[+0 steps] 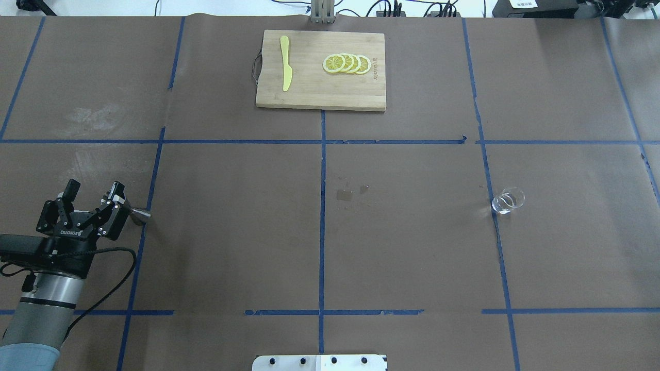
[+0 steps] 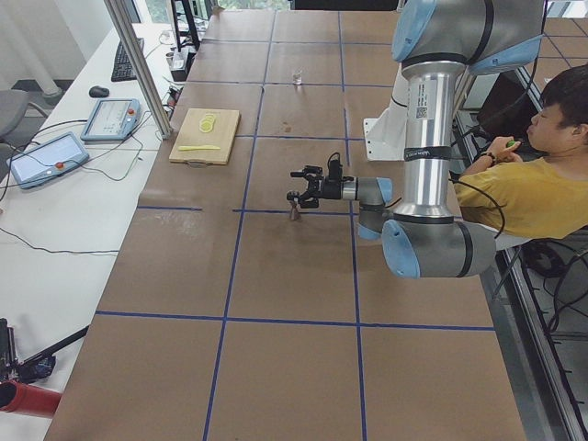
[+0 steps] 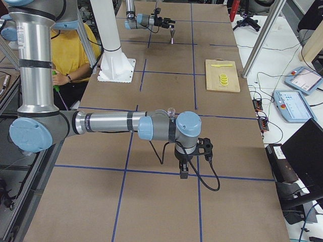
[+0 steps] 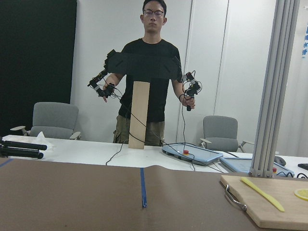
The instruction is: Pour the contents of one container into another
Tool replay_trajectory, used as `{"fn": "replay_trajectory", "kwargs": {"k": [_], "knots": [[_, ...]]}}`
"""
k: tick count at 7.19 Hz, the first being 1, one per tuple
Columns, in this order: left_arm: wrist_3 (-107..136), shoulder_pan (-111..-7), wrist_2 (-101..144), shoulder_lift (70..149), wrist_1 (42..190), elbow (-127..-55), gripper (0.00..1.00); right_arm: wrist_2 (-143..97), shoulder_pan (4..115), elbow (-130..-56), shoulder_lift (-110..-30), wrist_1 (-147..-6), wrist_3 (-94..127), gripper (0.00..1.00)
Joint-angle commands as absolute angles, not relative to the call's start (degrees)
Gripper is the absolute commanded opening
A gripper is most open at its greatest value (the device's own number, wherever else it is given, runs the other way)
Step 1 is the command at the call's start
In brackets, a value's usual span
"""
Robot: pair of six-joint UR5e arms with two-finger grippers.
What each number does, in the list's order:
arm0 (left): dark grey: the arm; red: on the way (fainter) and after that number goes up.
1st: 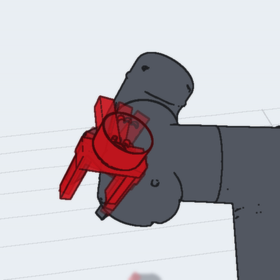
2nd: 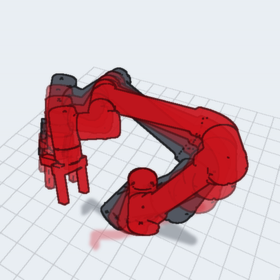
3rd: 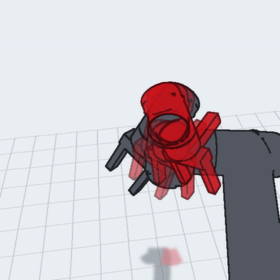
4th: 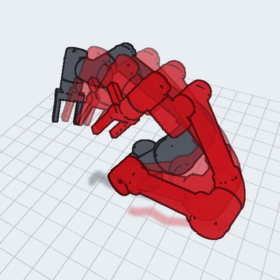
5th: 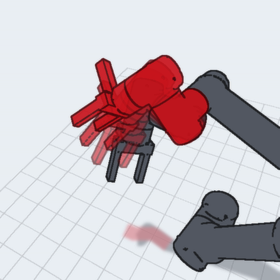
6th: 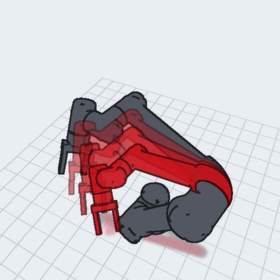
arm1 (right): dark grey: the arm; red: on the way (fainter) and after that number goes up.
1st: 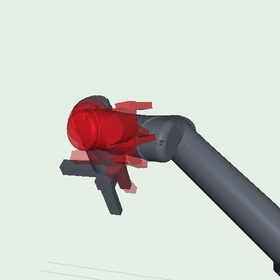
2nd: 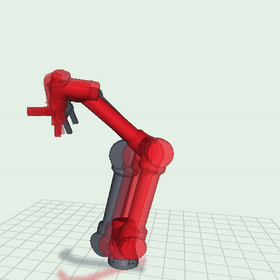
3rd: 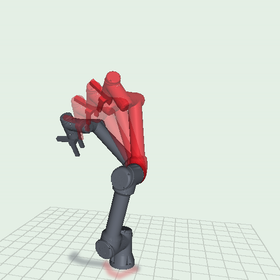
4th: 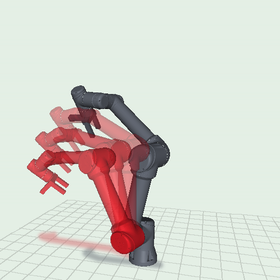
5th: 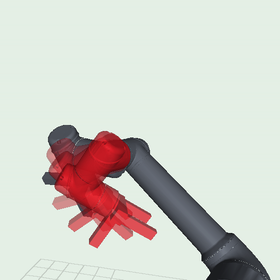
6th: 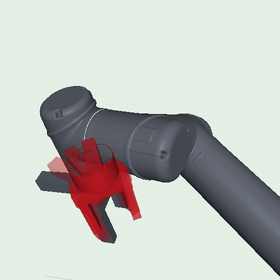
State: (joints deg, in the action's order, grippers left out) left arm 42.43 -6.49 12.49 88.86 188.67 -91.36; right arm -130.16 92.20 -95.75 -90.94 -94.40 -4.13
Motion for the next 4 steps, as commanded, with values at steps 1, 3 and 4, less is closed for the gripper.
{"fn": "replay_trajectory", "kwargs": {"k": [1,3,4], "knots": [[34.8,-7.7,18.5,88.9,192.5,-94.1,1.00,-130.2,92.2,-95.5,-90.7,-94.4,-4.2,1.00],[32.2,-12.5,29.9,88.7,191.8,-94.1,0.99,-130.1,92.2,-95.5,-90.7,-94.4,-4.2,1.00],[30.3,-15.4,35.3,88.7,191.7,-94.1,0.99,-130.1,92.2,-95.5,-90.7,-94.5,-4.2,1.00]]}}
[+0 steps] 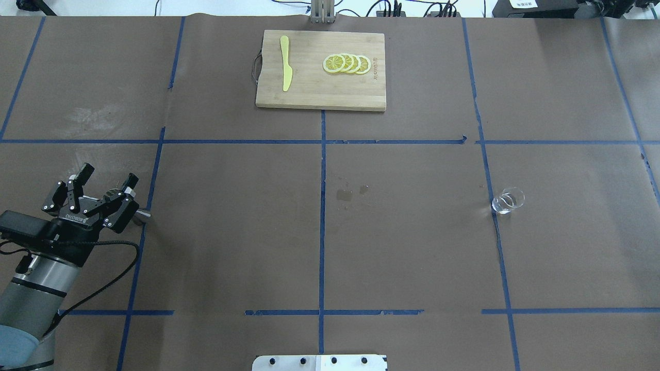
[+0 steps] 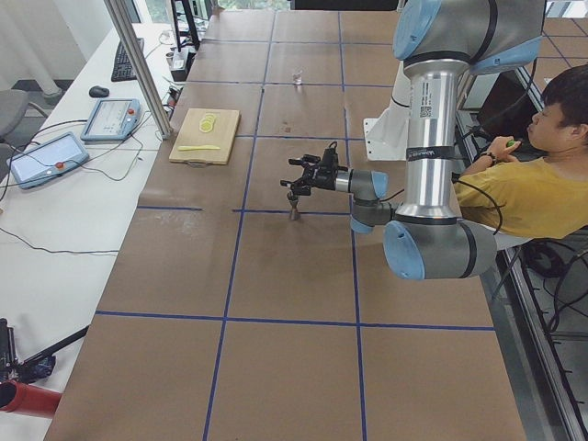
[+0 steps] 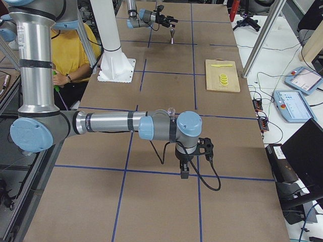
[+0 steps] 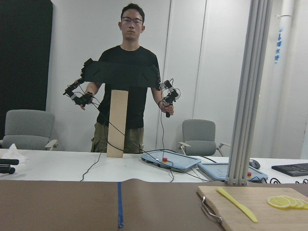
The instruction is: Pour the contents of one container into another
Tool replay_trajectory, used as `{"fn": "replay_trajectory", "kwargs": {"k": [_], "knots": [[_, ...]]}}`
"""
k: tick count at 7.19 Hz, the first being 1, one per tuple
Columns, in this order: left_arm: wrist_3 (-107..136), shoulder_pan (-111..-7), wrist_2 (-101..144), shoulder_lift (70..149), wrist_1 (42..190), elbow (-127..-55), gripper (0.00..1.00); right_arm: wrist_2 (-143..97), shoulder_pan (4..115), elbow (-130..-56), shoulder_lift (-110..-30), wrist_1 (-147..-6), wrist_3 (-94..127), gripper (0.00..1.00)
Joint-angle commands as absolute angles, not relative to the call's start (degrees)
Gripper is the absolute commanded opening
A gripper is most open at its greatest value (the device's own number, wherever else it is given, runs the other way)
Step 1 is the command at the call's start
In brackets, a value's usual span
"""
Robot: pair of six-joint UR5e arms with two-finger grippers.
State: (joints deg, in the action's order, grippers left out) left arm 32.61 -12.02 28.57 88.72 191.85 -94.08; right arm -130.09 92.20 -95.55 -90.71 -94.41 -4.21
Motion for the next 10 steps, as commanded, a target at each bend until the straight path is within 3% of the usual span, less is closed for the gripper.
{"fn": "replay_trajectory", "kwargs": {"k": [1,3,6,10], "knots": [[29.4,-20.1,43.4,87.8,188.5,-94.1,0.99,-130.1,92.2,-95.5,-90.7,-94.4,-4.2,1.00],[23.8,-32.5,62.7,87.5,184.1,-94.7,0.99,-130.1,92.2,-95.4,-90.9,-94.4,-4.2,1.00],[12.1,-57.7,98.7,90.2,161.6,-95.5,0.99,-130.1,92.2,-95.4,-91.1,-94.4,-4.2,1.00],[-18.7,-86.4,115.0,102.9,109.0,-95.8,1.00,-130.1,92.2,-94.7,-91.4,-94.5,-4.3,1.00]]}}
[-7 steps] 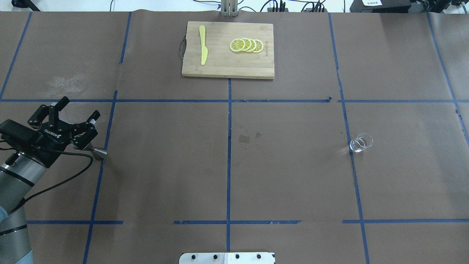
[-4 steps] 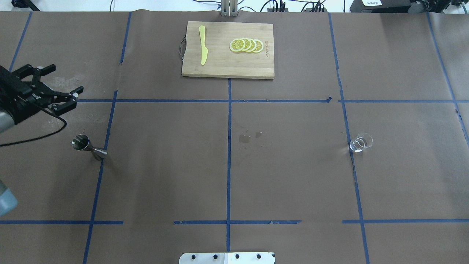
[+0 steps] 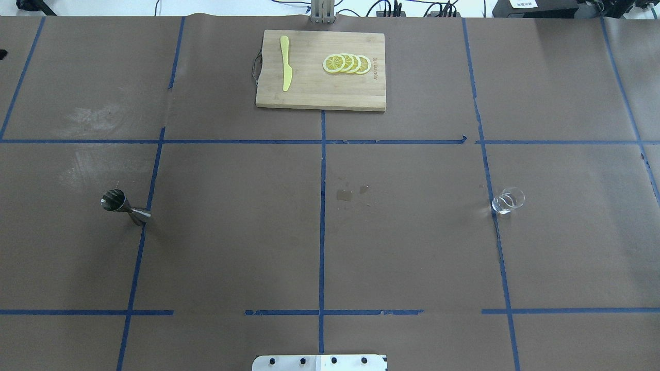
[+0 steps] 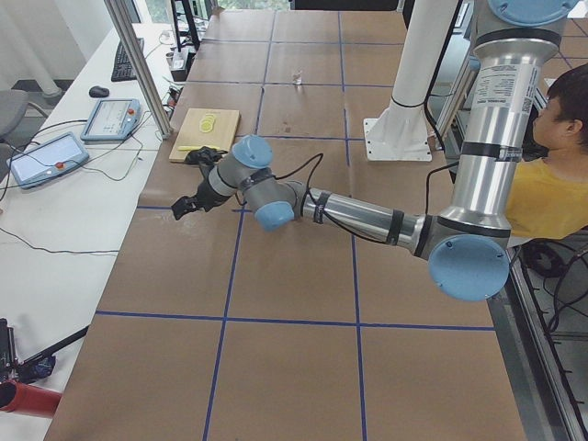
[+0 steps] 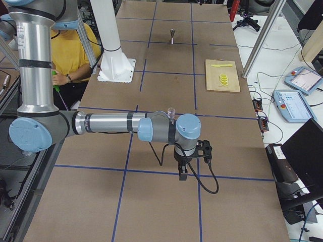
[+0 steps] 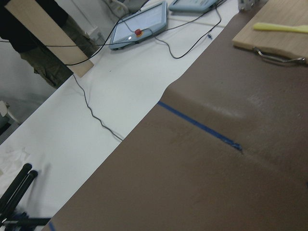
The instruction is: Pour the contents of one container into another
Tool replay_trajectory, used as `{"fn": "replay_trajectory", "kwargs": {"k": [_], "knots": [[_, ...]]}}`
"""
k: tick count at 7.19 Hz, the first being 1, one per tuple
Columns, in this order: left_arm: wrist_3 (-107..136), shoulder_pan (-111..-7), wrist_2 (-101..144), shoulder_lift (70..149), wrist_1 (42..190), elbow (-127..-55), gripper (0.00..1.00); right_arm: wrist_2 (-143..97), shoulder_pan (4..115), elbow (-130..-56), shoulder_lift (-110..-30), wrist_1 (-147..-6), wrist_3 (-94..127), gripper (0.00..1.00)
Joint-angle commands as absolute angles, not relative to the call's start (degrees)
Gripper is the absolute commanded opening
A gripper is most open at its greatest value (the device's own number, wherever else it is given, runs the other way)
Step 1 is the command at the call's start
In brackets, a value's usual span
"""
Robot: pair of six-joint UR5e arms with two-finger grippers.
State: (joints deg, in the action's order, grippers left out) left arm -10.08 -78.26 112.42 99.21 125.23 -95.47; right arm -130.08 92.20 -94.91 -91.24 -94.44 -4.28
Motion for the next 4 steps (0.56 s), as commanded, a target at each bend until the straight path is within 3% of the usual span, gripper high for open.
{"fn": "replay_trajectory", "kwargs": {"k": [1,2,4], "knots": [[-18.3,-89.8,118.5,101.6,101.1,-94.9,1.00,-130.1,92.2,-94.0,-91.6,-94.5,-4.3,1.00],[-15.4,-94.2,125.4,101.0,96.3,-89.3,1.00,-130.1,92.2,-94.0,-91.6,-94.5,-4.2,1.00],[-15.5,-96.3,126.6,92.4,97.0,-87.7,1.00,-130.7,92.2,-93.6,-92.0,-94.5,-4.2,1.00]]}}
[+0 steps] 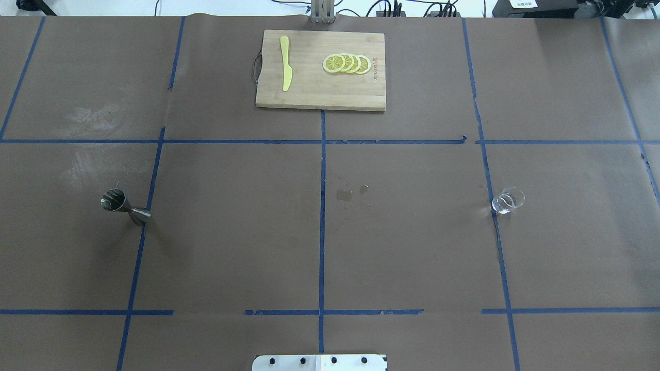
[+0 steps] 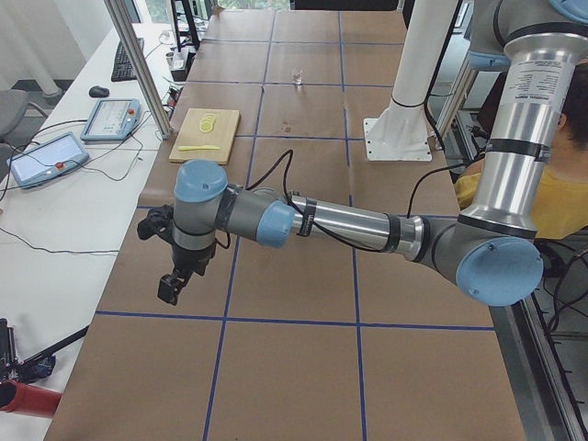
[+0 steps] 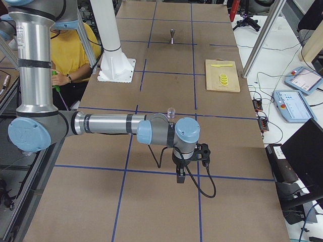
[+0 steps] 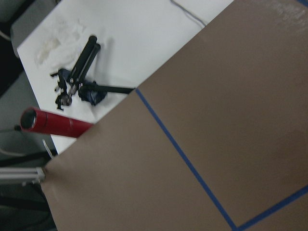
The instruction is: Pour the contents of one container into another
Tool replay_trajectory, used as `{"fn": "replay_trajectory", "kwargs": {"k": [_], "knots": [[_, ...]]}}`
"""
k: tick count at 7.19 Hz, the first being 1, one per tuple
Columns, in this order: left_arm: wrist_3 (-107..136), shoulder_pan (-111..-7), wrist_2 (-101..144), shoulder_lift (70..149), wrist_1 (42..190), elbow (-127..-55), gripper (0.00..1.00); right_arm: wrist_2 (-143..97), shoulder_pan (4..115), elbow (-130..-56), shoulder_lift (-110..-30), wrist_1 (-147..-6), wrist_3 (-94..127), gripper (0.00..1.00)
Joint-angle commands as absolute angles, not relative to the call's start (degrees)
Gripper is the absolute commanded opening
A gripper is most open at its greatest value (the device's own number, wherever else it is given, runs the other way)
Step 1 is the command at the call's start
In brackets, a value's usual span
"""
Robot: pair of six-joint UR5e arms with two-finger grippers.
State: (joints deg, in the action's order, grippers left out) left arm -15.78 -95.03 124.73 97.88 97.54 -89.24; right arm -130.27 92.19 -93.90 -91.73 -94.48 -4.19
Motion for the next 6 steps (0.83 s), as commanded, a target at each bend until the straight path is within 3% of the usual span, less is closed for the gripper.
{"fn": "replay_trajectory", "kwargs": {"k": [1,6], "knots": [[-15.3,-96.4,131.3,90.8,96.0,-87.6,1.00,-130.7,92.2,-93.6,-92.0,-94.5,-4.1,1.00],[-15.0,-95.1,133.6,90.3,96.2,-89.0,1.00,-131.2,92.2,-94.6,-91.9,-94.6,-4.2,1.00]]}}
